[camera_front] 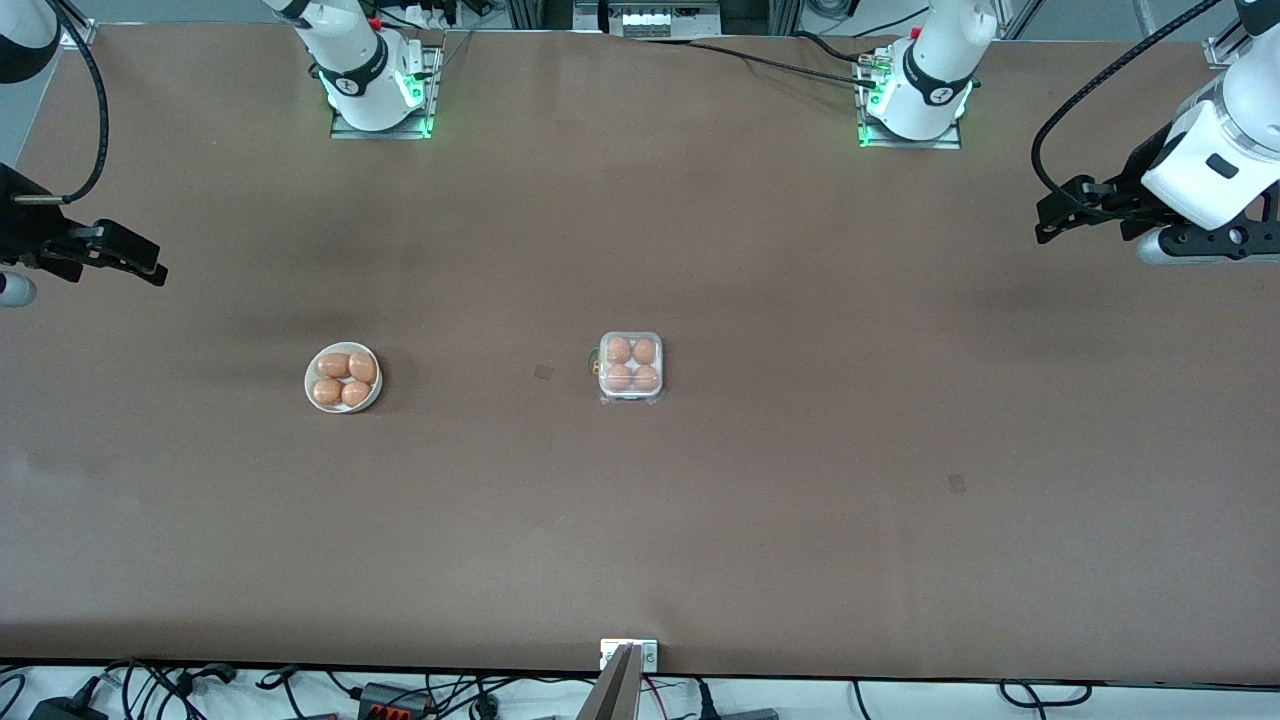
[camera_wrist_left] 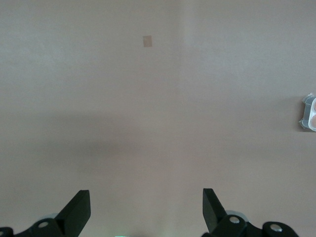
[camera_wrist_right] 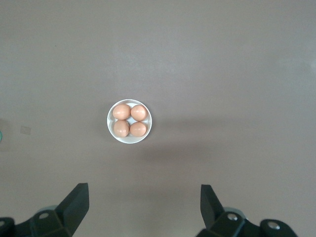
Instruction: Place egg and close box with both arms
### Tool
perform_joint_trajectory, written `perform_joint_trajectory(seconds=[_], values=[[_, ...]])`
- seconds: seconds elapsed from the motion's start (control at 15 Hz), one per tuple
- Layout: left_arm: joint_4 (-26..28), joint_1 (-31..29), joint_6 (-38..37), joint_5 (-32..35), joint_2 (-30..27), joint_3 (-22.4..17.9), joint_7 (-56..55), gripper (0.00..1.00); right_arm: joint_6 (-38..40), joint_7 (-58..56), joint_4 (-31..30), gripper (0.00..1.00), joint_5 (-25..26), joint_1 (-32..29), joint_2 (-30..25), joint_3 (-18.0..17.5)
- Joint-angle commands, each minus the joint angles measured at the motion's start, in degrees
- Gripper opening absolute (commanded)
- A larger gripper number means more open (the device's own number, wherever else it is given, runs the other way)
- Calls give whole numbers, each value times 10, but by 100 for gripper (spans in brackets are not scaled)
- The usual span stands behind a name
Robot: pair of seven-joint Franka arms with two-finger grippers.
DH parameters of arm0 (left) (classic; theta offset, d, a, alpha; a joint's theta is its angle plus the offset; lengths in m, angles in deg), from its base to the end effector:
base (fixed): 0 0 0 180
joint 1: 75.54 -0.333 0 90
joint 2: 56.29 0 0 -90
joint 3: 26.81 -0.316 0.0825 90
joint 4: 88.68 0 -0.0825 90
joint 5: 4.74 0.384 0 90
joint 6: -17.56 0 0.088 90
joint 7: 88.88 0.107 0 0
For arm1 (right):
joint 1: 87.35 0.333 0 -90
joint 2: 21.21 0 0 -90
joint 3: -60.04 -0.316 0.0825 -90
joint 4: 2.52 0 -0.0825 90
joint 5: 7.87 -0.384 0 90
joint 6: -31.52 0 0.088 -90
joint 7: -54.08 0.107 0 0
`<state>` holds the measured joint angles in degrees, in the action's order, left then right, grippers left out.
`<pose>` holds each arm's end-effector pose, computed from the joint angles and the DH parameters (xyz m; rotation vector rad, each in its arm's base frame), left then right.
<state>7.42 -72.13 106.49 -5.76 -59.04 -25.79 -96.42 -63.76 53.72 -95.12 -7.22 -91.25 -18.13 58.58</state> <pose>0.5331 -0.0435 0.5991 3.1292 0.0856 -0.1229 0.5763 -0.0260 0.5806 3.1313 -0.0552 -0.0113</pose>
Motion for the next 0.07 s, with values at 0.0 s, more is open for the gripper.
perform_joint_trajectory(seconds=[0.0], values=[[-13, -3, -9, 2, -5, 6, -2, 100, 10, -7, 1, 100, 2, -2, -8, -4]])
